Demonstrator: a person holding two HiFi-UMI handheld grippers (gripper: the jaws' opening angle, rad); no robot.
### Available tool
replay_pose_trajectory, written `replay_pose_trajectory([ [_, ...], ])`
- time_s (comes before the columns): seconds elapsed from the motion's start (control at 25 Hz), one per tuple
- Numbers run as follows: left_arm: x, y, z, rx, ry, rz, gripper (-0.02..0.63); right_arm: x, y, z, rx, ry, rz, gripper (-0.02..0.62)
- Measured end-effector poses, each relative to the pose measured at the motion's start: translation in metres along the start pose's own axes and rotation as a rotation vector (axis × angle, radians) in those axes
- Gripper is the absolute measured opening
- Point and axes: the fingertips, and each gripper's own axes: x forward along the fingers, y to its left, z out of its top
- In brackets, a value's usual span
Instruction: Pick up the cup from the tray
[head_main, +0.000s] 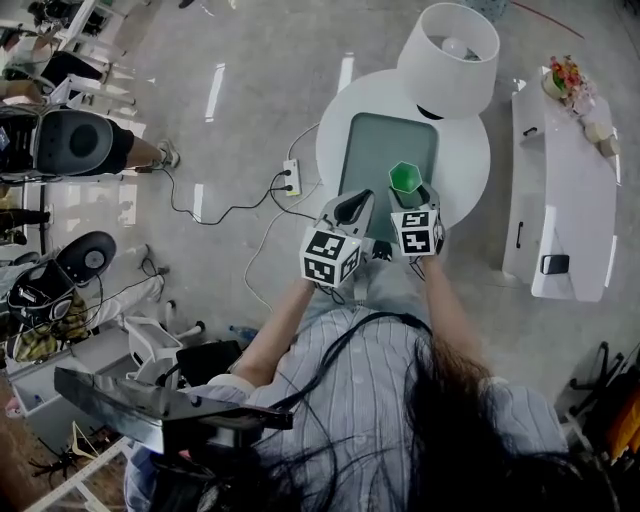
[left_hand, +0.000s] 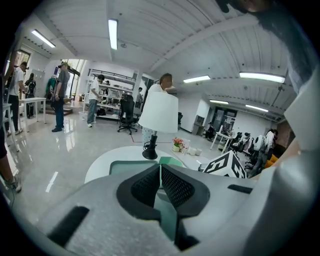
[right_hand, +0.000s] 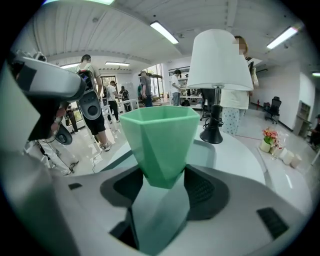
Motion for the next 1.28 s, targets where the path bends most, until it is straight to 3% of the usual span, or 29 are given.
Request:
replay_pose_trajectory([
  [0.6,-0.045,-0.008,-0.015,-0.016,-0.045,-0.004,0.015,-0.049,0.032,0.0,0.015,-0.073,-0.025,0.27],
  [0.88,-0.119,0.016,-0.04,-0.026,-0.081,-0.003,0.017,-0.078,0.109,-0.006,-0.008,-0.101,-0.046,0.27],
  [1.28,-0.2,0.012,-0.074,0.0,-0.107,-0.077,0.016,-0.141,0.203,-0.014,0.012,-0.178,-0.06,0.27],
])
